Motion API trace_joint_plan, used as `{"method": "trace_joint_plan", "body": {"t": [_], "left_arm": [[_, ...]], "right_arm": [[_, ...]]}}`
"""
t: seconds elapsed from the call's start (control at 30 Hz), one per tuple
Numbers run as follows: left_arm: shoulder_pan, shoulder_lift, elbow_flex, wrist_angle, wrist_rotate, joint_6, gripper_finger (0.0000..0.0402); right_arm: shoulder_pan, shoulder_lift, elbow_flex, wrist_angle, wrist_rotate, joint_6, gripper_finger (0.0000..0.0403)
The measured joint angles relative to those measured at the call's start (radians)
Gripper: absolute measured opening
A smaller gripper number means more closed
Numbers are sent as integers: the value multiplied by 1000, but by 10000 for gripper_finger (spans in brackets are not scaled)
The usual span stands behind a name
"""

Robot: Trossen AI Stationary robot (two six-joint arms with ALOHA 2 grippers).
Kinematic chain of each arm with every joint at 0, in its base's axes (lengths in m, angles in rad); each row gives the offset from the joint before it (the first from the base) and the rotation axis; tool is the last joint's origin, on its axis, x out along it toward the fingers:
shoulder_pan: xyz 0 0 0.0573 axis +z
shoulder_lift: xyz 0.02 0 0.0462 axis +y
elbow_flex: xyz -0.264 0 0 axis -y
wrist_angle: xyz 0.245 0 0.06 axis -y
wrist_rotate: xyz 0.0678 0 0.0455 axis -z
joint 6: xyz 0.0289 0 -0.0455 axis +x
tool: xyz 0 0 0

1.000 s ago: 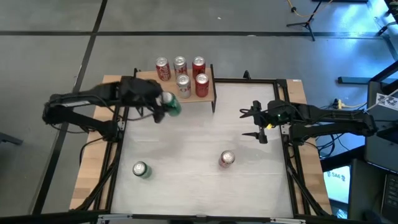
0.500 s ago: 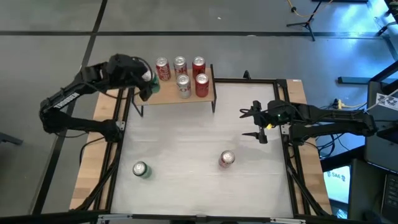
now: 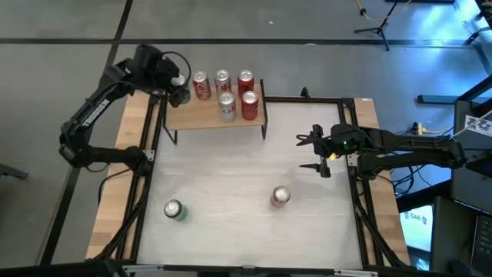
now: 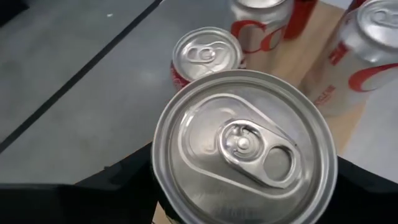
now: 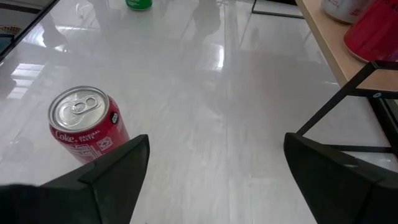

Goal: Place canned beverage on shelf
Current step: Put the right green soda can on the shelf

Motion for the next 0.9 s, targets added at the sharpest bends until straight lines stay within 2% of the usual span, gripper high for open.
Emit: {"method": "trace_joint_plan", "body": {"t": [0.13, 0.27, 0.47, 0.7, 0.9], "left_arm": [[76, 21, 0, 16, 35, 58, 284], [159, 36, -3, 45, 127, 89, 284], [231, 38, -107, 122, 212, 134, 284], [271, 38, -209, 281, 223, 187, 284], [318, 38, -246, 305, 272, 193, 284]], "right_arm": [[0, 0, 0, 0, 0, 0, 365], [0, 0, 0, 0, 0, 0, 365], [0, 0, 0, 0, 0, 0, 365], [0, 0, 0, 0, 0, 17, 365], [0, 0, 0, 0, 0, 54, 365]]}}
